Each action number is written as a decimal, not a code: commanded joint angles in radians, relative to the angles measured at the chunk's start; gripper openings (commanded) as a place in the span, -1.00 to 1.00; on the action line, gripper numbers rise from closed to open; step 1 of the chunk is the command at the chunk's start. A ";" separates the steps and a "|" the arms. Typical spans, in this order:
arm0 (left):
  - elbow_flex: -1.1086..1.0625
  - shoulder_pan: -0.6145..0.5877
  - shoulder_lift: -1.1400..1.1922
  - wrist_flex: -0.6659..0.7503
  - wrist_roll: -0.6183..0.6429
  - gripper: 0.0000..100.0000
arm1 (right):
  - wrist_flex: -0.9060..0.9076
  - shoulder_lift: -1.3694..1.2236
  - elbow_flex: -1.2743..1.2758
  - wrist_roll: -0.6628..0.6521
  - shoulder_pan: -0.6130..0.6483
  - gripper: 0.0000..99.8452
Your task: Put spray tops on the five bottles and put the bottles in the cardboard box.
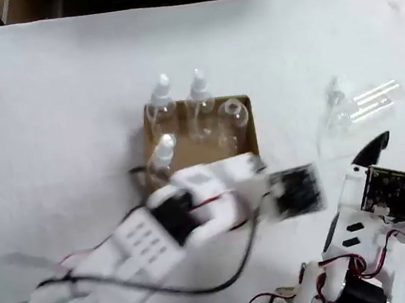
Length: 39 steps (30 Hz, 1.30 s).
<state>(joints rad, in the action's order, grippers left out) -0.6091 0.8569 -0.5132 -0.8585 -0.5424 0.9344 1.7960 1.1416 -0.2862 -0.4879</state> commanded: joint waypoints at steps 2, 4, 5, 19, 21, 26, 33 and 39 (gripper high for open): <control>0.282 0.019 0.375 0.229 0.046 -0.95 | -0.018 0.005 0.023 -0.009 -0.036 -0.65; 0.365 0.016 0.486 0.255 0.046 -0.95 | -0.054 0.005 0.052 -0.009 -0.051 -0.65; 0.407 0.018 0.527 0.250 0.048 -0.92 | -0.076 0.005 0.069 -0.009 -0.062 -0.65; 0.891 -0.015 0.585 -0.278 0.341 -0.56 | -0.162 0.005 0.160 -0.009 -0.114 -0.65; 0.911 -0.019 0.578 -0.308 0.339 -0.55 | -0.162 0.005 0.160 -0.009 -0.114 -0.65; 1.062 -0.044 0.513 -0.491 0.256 -0.56 | -0.160 0.005 0.161 -0.018 -0.122 -0.65; 1.409 -0.096 0.234 -0.861 0.164 -0.56 | -0.160 0.005 0.161 -0.149 -0.054 -0.65; 1.525 -0.564 -0.010 -0.916 0.173 -0.64 | -0.059 -0.005 0.140 -0.430 0.145 -0.65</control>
<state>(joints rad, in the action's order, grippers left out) 0.8516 0.6283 -0.3629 -1.7576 -0.3659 0.7979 1.7944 1.3073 -0.5823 -0.4572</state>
